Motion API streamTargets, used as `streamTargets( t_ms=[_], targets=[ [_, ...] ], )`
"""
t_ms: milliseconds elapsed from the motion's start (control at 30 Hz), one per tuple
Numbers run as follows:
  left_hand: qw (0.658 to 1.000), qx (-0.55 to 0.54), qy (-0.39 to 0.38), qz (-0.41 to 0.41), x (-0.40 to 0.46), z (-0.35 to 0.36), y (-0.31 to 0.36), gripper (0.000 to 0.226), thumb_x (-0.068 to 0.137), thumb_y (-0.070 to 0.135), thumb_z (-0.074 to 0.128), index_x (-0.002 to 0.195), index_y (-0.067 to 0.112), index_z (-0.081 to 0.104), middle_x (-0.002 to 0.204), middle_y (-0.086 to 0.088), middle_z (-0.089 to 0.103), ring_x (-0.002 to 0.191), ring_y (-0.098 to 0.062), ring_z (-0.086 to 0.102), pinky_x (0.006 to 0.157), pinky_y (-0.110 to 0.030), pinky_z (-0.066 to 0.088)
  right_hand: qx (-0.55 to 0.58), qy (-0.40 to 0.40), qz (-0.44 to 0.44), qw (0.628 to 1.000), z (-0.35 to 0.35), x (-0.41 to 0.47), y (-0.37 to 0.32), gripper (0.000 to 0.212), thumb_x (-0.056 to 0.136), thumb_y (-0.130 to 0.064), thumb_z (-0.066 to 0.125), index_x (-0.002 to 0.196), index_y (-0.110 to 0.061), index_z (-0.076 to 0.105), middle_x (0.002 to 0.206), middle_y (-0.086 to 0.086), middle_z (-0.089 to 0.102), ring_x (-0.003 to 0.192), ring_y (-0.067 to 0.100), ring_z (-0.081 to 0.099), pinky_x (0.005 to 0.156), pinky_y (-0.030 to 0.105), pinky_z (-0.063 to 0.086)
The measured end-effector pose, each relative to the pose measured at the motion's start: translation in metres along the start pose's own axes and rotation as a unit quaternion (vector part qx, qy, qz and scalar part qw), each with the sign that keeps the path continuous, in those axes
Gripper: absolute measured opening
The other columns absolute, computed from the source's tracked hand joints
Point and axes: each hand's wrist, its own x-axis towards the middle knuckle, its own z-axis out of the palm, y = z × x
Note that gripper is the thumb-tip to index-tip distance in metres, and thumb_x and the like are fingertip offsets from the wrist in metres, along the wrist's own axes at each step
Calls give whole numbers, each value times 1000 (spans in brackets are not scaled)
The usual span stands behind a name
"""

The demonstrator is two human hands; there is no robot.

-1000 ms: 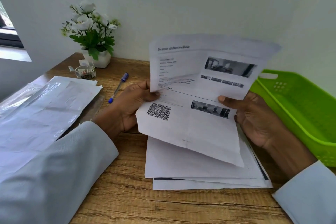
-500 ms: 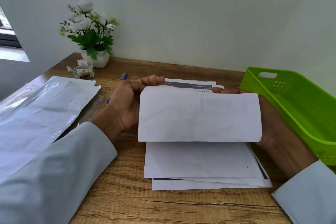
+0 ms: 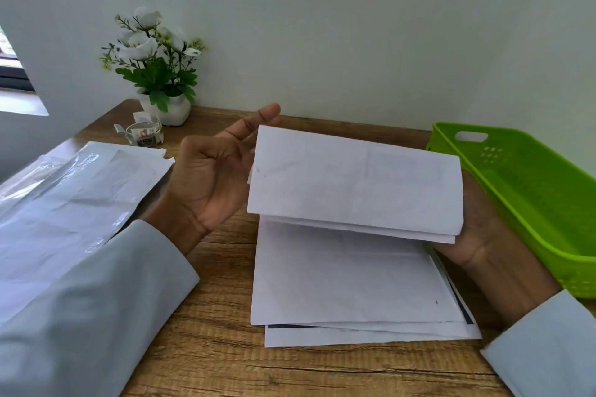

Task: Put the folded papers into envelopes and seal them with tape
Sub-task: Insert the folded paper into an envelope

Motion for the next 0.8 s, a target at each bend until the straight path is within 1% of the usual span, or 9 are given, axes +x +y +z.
streamTargets(
  t_ms=[100,200,267,367,433,500,600,667,800],
  targets=[
    [998,-3,-53,16,-1,0,3,71,56,-6,43,123,11,61,134,-10,51,129,-26,48,111,-41,34,16,19,-10,1000,-1,1,-2,35,100,-26,41,99,-12,73,89,7,75,74,21,73,60,32,60],
    [987,152,-14,53,2,3,-4,54,74,-16,51,115,16,66,118,-3,68,110,-21,65,84,-33,57,16,36,-18,999,-1,1,-2,41,101,-25,38,91,-14,76,85,6,75,71,19,73,59,29,59],
    [950,296,16,103,2,6,-10,43,74,0,66,112,20,66,114,0,70,106,-19,67,71,-32,59,14,32,-15,999,-1,-1,0,48,100,-26,38,79,-16,80,81,5,77,69,19,74,57,29,60],
    [894,414,39,166,1,6,-12,30,77,12,70,99,31,71,104,6,74,97,-14,70,71,-32,58,10,35,-8,999,1,-3,-1,36,87,-27,50,73,-17,81,78,2,77,67,16,74,55,26,58],
    [889,416,26,189,0,4,-11,25,78,13,68,84,37,75,87,13,75,81,-5,71,60,-18,53,7,39,-6,999,1,-2,-1,29,76,-23,53,75,-17,81,82,3,77,73,17,74,63,27,59],
    [886,416,40,201,1,2,-12,35,80,6,68,80,40,75,83,19,74,80,0,70,59,-11,51,-1,44,-16,999,0,-2,-1,27,70,-24,53,81,-18,77,90,3,74,86,20,70,79,37,55],
    [905,379,70,181,5,-1,-12,17,77,16,74,92,25,75,92,9,77,86,-9,73,67,-18,56,10,35,-57,998,1,-4,-4,27,60,-30,66,81,-15,75,80,1,75,77,15,72,76,33,57],
    [921,348,75,158,6,-2,-13,25,76,19,77,100,12,74,100,-3,77,91,-20,74,72,-28,59,17,34,-90,995,4,-5,-6,40,63,-27,63,98,-10,73,93,5,77,85,16,74,75,30,59],
    [949,282,68,121,7,-3,-12,39,76,13,77,114,15,65,110,-5,74,99,-26,71,76,-34,59,-5,46,-142,989,10,-2,-7,32,81,-25,60,108,-15,73,111,4,75,102,19,71,89,32,55]
  ],
)
